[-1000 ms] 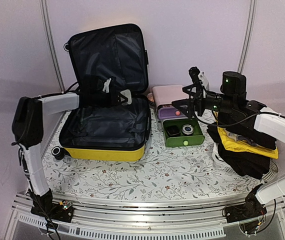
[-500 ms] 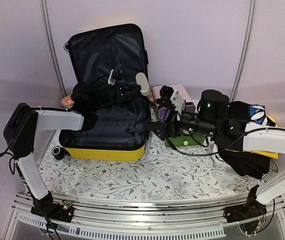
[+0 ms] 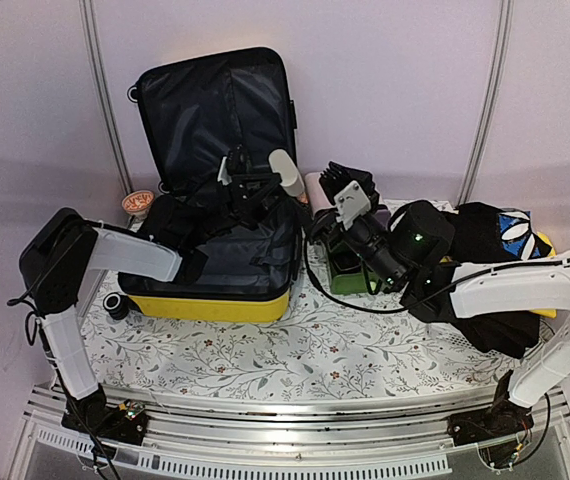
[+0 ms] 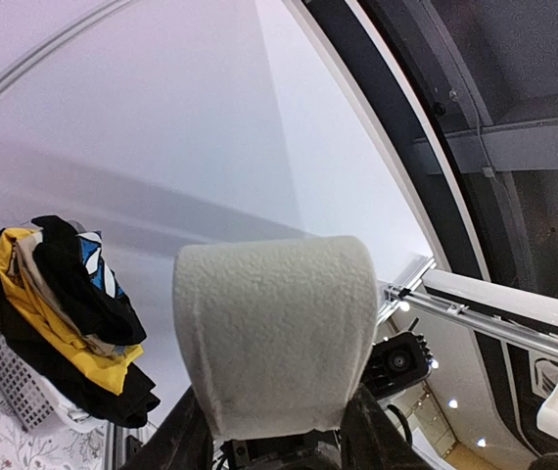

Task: Open, take out, and arrange the luggage
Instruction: Pass from the left arm to the right

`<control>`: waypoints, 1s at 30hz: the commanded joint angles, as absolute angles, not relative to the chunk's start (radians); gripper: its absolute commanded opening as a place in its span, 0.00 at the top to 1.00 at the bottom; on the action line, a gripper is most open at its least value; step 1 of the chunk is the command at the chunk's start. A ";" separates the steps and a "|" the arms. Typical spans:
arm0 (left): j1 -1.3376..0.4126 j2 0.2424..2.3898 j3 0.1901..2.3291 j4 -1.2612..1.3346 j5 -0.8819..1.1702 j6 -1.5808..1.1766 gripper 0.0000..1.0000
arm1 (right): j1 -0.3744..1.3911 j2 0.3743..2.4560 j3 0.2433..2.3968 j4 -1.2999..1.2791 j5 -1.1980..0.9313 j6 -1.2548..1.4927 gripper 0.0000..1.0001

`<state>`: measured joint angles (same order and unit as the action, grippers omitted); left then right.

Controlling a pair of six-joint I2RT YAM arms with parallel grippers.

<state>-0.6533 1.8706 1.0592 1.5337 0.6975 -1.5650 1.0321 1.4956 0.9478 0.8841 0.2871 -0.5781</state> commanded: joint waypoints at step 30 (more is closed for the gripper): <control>-0.689 1.829 0.997 1.599 0.652 -1.558 0.48 | 1.063 1.699 1.130 0.972 0.386 -0.720 0.71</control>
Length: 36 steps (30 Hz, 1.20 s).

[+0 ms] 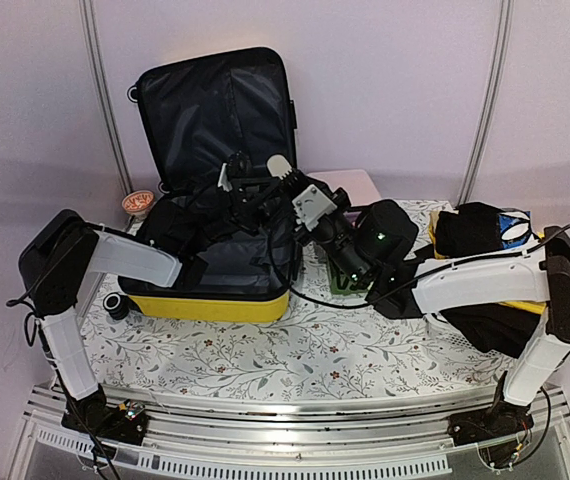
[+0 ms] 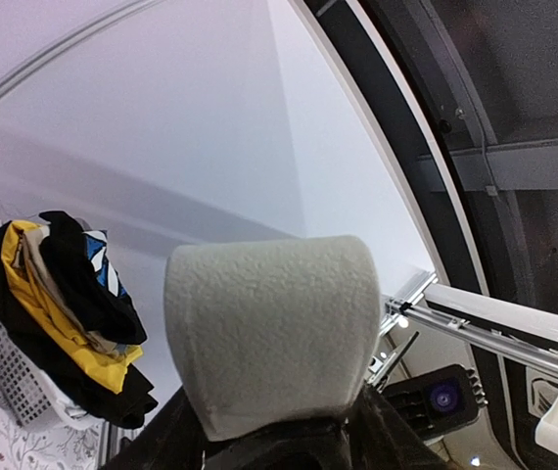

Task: Open, take out, and arrange the luggage
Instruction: Pass from the left arm to the right, then place the makeup in the drawer.

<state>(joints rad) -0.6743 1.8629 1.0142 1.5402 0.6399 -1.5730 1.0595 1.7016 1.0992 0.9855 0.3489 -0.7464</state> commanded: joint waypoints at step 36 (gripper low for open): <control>-0.537 1.557 0.744 1.261 0.680 -1.277 0.02 | 0.366 1.505 1.241 -0.273 -0.746 0.545 0.95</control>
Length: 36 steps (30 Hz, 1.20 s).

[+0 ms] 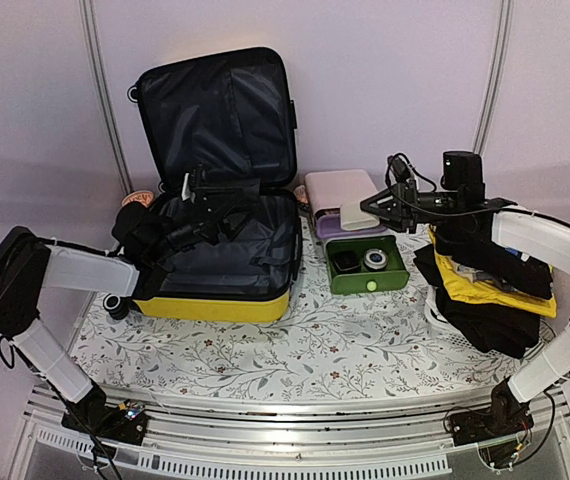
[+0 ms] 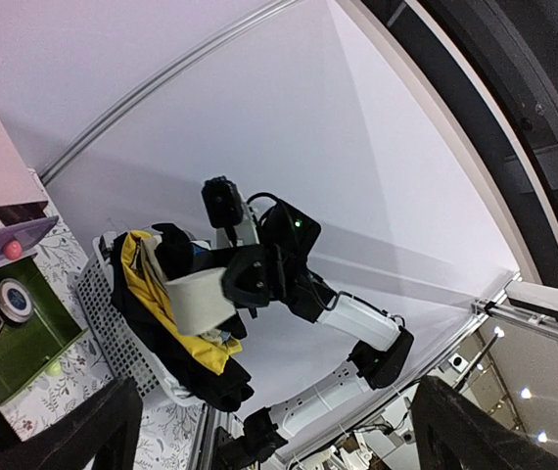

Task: Open, take out, and arrange the luggage
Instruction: Place the makeup in the drawer.

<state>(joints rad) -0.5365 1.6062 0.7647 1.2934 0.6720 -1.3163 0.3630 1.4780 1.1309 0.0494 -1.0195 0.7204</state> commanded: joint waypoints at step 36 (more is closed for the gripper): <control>-0.558 1.498 0.827 0.932 0.702 -1.068 0.02 | 0.492 2.143 1.839 -1.045 0.049 0.152 0.89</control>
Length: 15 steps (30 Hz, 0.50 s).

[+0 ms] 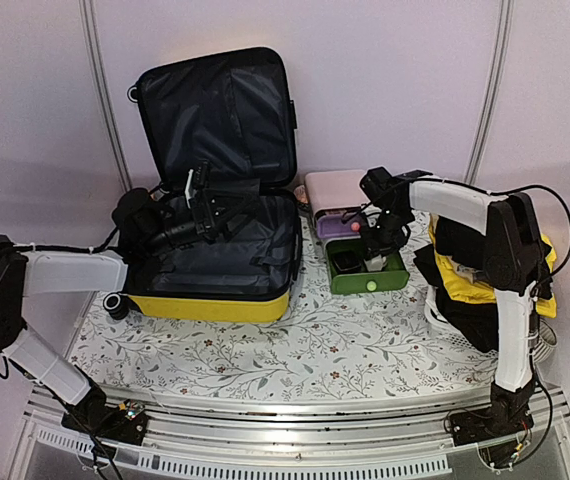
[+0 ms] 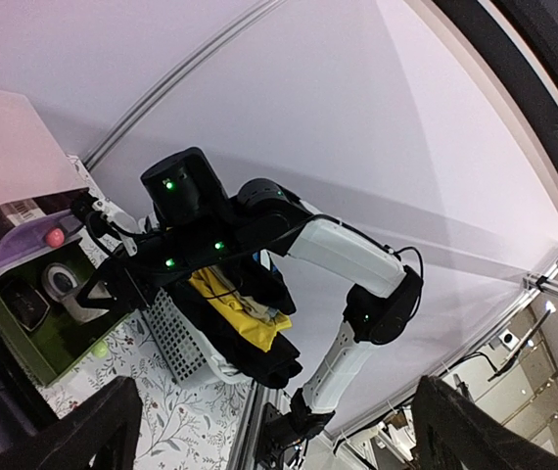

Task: Open, take out, and arrange the luggage
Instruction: Place the makeup in the drawer.

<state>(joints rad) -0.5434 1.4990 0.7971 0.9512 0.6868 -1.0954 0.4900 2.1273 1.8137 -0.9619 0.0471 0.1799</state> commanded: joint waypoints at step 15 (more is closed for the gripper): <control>-0.563 1.501 0.830 0.910 0.700 -1.056 0.02 | 0.505 2.108 1.866 -0.951 -0.171 0.152 0.44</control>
<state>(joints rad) -0.5545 1.4990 0.8051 0.9260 0.6914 -1.0794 0.4961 2.1521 1.8668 -0.9878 0.0036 0.1600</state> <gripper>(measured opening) 0.984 0.546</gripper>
